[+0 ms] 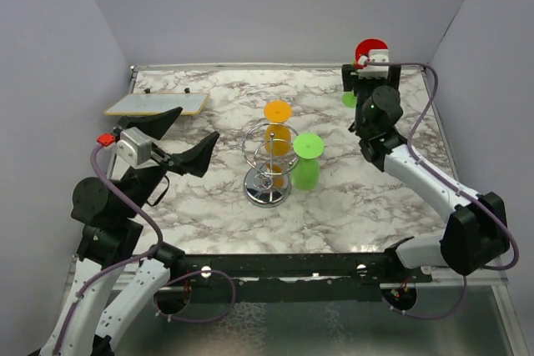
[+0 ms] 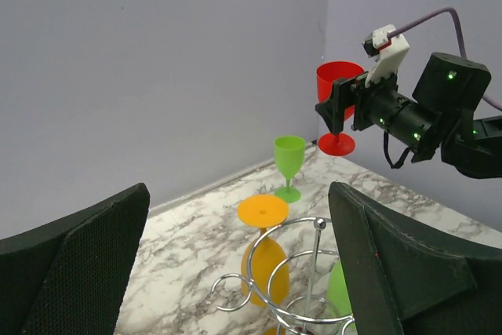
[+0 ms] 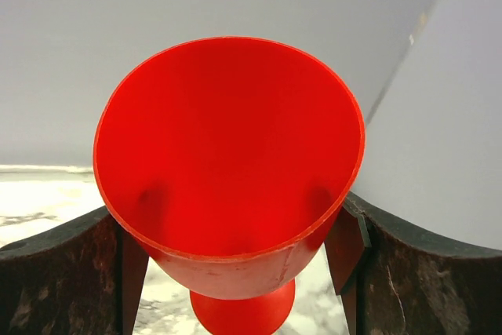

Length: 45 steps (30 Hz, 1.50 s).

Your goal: Take the wine glass off the wine glass rack

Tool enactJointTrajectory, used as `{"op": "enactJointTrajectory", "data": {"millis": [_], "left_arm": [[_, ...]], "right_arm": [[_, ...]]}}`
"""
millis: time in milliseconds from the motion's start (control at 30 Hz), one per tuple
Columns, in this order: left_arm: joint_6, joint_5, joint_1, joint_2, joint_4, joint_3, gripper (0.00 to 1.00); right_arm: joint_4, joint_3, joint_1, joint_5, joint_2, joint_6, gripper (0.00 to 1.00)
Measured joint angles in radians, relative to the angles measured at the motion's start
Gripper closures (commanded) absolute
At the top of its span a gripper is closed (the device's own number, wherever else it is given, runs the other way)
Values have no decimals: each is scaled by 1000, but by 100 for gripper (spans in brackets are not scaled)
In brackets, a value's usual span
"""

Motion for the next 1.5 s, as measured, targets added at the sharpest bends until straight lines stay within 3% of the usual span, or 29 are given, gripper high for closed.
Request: {"op": "enactJointTrajectory", "data": {"millis": [200,533,833,1500], "left_arm": [[-61,-37,0,19,-51,-3,1],[-164,-86,0,13,-108,-12,1],[-167,-134,0,-28,-150,-22,1],[-155,-172,0,-59,-151,-35,1]], "right_arm": [[-62,-31,-177,-94,35,257,22],[124,-254,-240,-225,154,436,21],[319,-283,-264,-259,318,423,21],[502,-246,-298,-251,540,377,16]]}}
